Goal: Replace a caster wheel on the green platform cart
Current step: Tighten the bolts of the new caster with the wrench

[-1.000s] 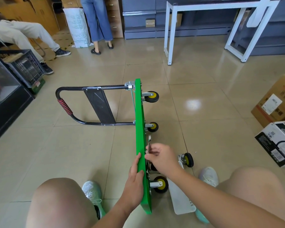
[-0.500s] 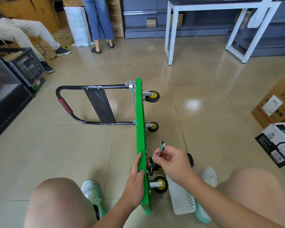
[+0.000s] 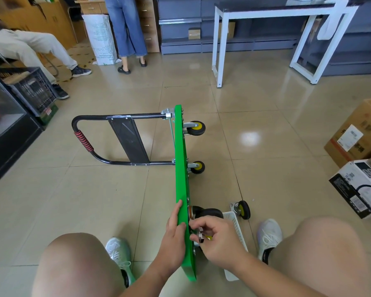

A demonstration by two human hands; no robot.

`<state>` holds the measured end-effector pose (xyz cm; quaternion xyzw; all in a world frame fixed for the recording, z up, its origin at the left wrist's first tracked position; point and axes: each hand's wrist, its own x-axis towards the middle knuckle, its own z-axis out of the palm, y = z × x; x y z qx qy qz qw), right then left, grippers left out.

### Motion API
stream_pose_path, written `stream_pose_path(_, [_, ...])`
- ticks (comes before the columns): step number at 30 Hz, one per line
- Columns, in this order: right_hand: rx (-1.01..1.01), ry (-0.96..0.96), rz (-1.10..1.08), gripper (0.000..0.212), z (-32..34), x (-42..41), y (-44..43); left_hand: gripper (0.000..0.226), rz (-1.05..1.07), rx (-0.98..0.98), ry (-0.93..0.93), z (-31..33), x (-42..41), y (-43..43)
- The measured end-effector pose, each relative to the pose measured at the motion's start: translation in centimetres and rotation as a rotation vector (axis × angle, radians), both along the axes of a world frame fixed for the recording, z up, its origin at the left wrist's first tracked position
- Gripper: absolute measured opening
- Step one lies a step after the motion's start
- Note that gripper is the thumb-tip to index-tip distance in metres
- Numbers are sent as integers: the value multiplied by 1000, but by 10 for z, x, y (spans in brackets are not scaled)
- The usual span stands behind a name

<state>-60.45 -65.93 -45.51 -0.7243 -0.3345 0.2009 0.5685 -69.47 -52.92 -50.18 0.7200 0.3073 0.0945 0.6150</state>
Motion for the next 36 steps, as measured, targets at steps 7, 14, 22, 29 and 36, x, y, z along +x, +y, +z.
stream_pose_path(7, [-44,-27,63,28,1,0,5,59,1,-7,16,-2,0,0])
stream_pose_path(14, [-62,81,94,35,8,9,16,58,35,-37,11,1,2,0])
stream_pose_path(22, [-133,178,-19,17,22,38,40,60,42,-19,7,0,1,-2])
stream_pose_path(29, [-234,207,-21,15,26,61,54,60,17,-10,28,-2,1,0])
stream_pose_path(36, [-108,204,-80,15,46,58,47,61,14,-36,17,-2,1,0])
